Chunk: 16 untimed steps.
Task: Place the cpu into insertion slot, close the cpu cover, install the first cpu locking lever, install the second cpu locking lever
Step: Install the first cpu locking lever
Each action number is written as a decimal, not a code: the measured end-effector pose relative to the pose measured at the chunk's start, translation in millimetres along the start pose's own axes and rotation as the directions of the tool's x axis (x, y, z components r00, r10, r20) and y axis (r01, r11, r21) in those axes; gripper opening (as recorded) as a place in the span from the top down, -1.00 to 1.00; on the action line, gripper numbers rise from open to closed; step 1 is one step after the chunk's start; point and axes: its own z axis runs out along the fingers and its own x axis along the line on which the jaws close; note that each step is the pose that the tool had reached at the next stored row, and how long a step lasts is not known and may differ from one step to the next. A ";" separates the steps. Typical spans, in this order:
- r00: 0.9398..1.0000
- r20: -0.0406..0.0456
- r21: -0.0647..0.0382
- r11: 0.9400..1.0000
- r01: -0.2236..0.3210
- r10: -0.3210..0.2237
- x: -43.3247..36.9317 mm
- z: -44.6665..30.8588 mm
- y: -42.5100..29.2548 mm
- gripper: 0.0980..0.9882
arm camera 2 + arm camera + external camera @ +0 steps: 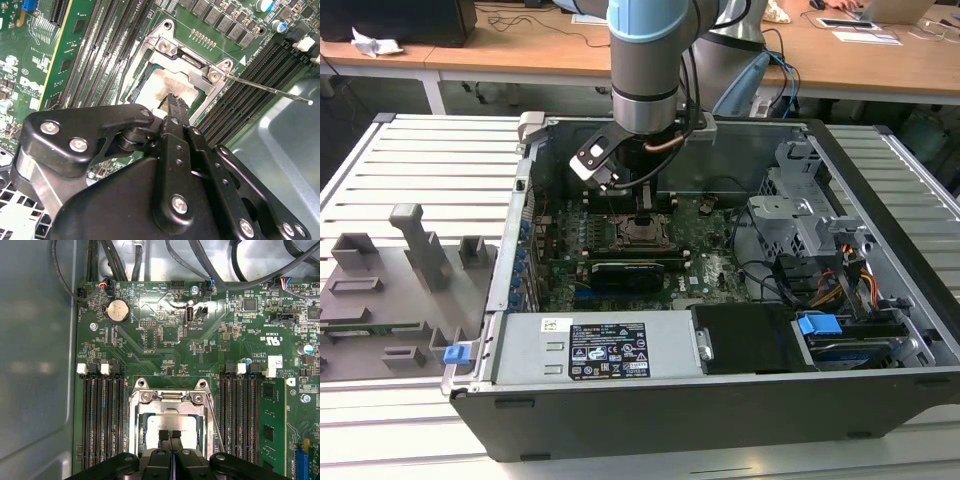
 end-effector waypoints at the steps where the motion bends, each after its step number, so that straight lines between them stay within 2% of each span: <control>1: 1.000 0.000 0.000 1.000 0.000 0.000 0.0 -0.1 0.0 0.98; 10: 1.000 0.000 0.000 1.000 0.000 0.000 0.1 -2.7 0.2 0.98; 16: 1.000 0.000 0.000 1.000 0.000 0.000 0.3 -8.3 0.5 0.98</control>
